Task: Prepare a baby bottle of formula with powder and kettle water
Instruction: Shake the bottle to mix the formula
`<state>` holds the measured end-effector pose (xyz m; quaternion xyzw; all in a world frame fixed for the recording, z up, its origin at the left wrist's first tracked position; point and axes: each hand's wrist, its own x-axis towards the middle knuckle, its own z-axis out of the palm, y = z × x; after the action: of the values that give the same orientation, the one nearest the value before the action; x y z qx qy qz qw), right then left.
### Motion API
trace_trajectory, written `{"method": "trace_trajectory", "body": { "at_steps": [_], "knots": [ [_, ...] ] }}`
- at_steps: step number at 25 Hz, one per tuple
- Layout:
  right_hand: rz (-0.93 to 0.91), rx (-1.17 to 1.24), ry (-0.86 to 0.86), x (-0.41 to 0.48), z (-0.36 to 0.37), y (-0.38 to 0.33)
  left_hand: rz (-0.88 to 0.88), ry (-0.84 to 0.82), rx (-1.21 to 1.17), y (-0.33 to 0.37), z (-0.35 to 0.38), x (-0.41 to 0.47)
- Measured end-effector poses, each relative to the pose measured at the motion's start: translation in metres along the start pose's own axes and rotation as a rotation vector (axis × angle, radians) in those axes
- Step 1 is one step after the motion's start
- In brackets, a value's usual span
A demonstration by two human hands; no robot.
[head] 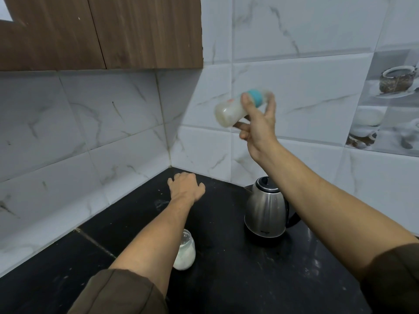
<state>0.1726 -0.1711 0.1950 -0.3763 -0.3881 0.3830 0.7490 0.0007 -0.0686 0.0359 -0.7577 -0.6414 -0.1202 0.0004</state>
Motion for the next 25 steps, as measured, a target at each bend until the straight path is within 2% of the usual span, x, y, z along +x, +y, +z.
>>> {"method": "trace_trajectory", "body": {
  "at_steps": [3,4,7,8,9,12,13,14,16,17,18,19,21,22,23,25],
  "knots": [
    [-0.074,-0.189,-0.231,-0.013,0.0,0.005,0.0,-0.005,-0.005,-0.001,-0.001,0.001],
    [-0.077,-0.166,-0.207,-0.013,0.001,0.006,-0.001,-0.002,-0.004,-0.001,-0.002,0.001],
    [-0.001,0.083,0.083,0.0,0.002,0.004,-0.007,0.016,-0.005,-0.002,-0.002,0.002],
    [0.019,0.094,0.095,0.002,0.002,0.003,-0.008,0.018,-0.004,-0.002,-0.002,0.002],
    [0.033,0.041,0.043,0.003,0.002,0.001,-0.01,0.014,-0.005,-0.002,-0.002,0.002],
    [-0.01,-0.229,-0.32,-0.011,0.001,0.003,-0.008,0.0,-0.016,-0.001,-0.001,0.002],
    [-0.032,-0.243,-0.339,-0.012,0.001,0.003,-0.008,0.0,-0.014,-0.001,-0.001,0.002],
    [-0.038,-0.193,-0.263,-0.01,0.001,0.003,-0.009,-0.002,-0.01,-0.001,-0.001,0.001],
    [-0.007,0.021,0.012,0.003,-0.001,0.001,-0.011,0.001,-0.005,-0.002,0.001,0.0],
    [-0.004,0.085,0.071,0.005,-0.001,-0.001,-0.012,0.003,-0.005,-0.002,0.002,0.0],
    [-0.005,0.058,0.062,0.005,-0.001,-0.003,-0.013,0.003,-0.006,-0.002,0.002,-0.001],
    [-0.019,-0.041,-0.014,0.003,-0.003,-0.002,-0.012,0.001,-0.008,-0.002,0.001,-0.001],
    [-0.092,-0.3,-0.298,-0.014,-0.006,0.004,-0.007,-0.002,-0.012,-0.001,0.001,0.001],
    [-0.128,-0.374,-0.384,-0.019,-0.008,0.006,-0.004,-0.002,-0.012,0.0,0.0,0.002],
    [-0.164,-0.364,-0.368,-0.019,-0.01,0.007,-0.004,-0.001,-0.008,0.0,0.0,0.002],
    [-0.12,-0.136,-0.067,-0.009,-0.009,0.003,-0.011,-0.001,-0.002,-0.001,0.002,0.003]
  ]
}}
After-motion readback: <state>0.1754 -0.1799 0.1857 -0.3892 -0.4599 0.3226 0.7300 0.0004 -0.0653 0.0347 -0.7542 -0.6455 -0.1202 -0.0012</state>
